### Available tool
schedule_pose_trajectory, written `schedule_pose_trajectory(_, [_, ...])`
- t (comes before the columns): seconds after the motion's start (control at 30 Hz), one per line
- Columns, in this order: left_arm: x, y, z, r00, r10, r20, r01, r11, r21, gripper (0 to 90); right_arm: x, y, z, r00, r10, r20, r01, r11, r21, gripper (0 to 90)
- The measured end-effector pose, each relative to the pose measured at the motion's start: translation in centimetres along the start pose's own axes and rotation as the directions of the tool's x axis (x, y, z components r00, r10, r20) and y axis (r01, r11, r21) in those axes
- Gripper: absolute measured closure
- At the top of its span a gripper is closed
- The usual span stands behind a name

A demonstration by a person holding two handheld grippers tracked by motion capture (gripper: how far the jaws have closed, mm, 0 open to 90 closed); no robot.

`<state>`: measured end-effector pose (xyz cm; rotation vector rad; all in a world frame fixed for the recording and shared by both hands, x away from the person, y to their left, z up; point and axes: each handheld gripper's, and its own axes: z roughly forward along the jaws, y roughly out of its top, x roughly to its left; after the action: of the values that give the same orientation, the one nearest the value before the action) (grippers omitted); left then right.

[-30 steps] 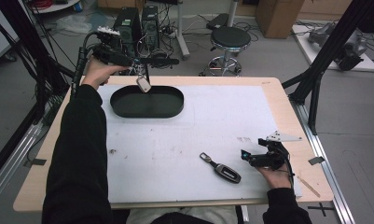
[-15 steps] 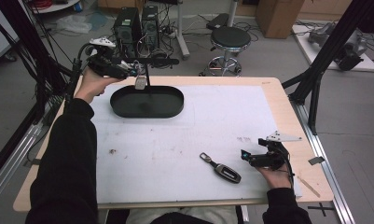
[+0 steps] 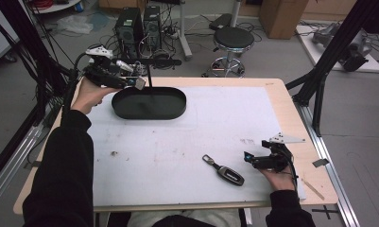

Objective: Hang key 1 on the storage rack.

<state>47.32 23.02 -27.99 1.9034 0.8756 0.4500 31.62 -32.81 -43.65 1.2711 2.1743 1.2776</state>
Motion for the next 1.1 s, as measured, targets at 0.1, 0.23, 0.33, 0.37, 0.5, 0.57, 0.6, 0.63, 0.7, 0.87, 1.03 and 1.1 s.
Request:
schedule_pose_trajectory(0.1, [-0.3, -0.4, -0.2, 0.9999, -0.007, 0.009, 0.007, 0.9999, 0.008, 5.7, 0.0, 0.0, 0.0, 1.0000, 0.001, 0.002, -0.001, 1.000, 0.001, 0.8])
schedule_pose_trajectory(0.23, [-0.6, -1.0, -0.6, 1.0000, -0.004, 0.008, 0.004, 1.0000, 0.008, 5.8, 0.0, 0.0, 0.0, 1.0000, 0.001, 0.001, -0.001, 1.000, 0.001, 0.8])
schedule_pose_trajectory(0.33, [-0.6, -1.6, -1.0, 1.0000, -0.007, 0.004, 0.007, 0.9999, 0.010, 5.7, 0.0, 0.0, 0.0, 1.0000, 0.002, 0.001, -0.002, 1.000, 0.001, 0.8])
schedule_pose_trajectory(0.37, [-0.6, -1.7, -1.1, 0.9999, -0.009, 0.007, 0.009, 0.9999, 0.011, 5.7, 0.0, 0.0, 0.1, 1.0000, 0.002, 0.002, -0.002, 1.000, 0.000, 0.8])
schedule_pose_trajectory(0.5, [-0.6, -2.3, -1.6, 1.0000, -0.008, 0.004, 0.008, 0.9999, -0.012, 5.7, 0.1, 0.0, 0.1, 1.0000, 0.000, -0.002, 0.000, 1.000, 0.000, 0.8])
schedule_pose_trajectory(0.57, [-0.7, -2.7, -1.9, 1.0000, -0.002, -0.005, 0.001, 0.9996, -0.028, 5.7, 0.0, 0.1, 0.1, 1.0000, -0.001, -0.002, 0.001, 1.000, 0.002, 0.8])
schedule_pose_trajectory(0.6, [-0.8, -2.9, -2.1, 0.9999, 0.000, -0.011, -0.001, 0.9996, -0.029, 5.7, 0.0, 0.1, 0.1, 1.0000, 0.000, -0.002, 0.000, 1.000, 0.001, 0.8])
schedule_pose_trajectory(0.63, [-0.8, -3.1, -2.2, 0.9999, -0.003, -0.014, 0.003, 0.9995, -0.030, 5.7, 0.0, 0.1, 0.1, 1.0000, 0.000, -0.001, 0.000, 1.000, 0.001, 0.8])
schedule_pose_trajectory(0.7, [-0.7, -3.6, -2.4, 0.9998, -0.017, 0.004, 0.017, 0.9996, -0.024, 5.8, 0.0, 0.0, 0.1, 1.0000, 0.000, 0.001, 0.000, 1.000, -0.002, 0.8])
schedule_pose_trajectory(0.87, [-0.5, -4.9, -3.0, 0.9957, -0.062, 0.069, 0.065, 0.9974, -0.032, 9.7, 0.0, 0.1, 0.0, 1.0000, 0.003, 0.000, -0.003, 1.000, 0.000, 0.8])
schedule_pose_trajectory(1.03, [-1.0, -6.0, -3.5, 0.9931, -0.086, 0.079, 0.088, 0.9960, -0.017, 7.4, 0.1, 0.1, 0.1, 1.0000, -0.002, 0.002, 0.002, 1.000, 0.000, 0.8])
schedule_pose_trajectory(1.1, [-1.1, -6.3, -3.7, 0.9949, -0.079, 0.062, 0.080, 0.9968, -0.008, 6.3, 0.1, 0.1, 0.2, 1.0000, -0.003, -0.001, 0.003, 1.000, 0.004, 0.8])
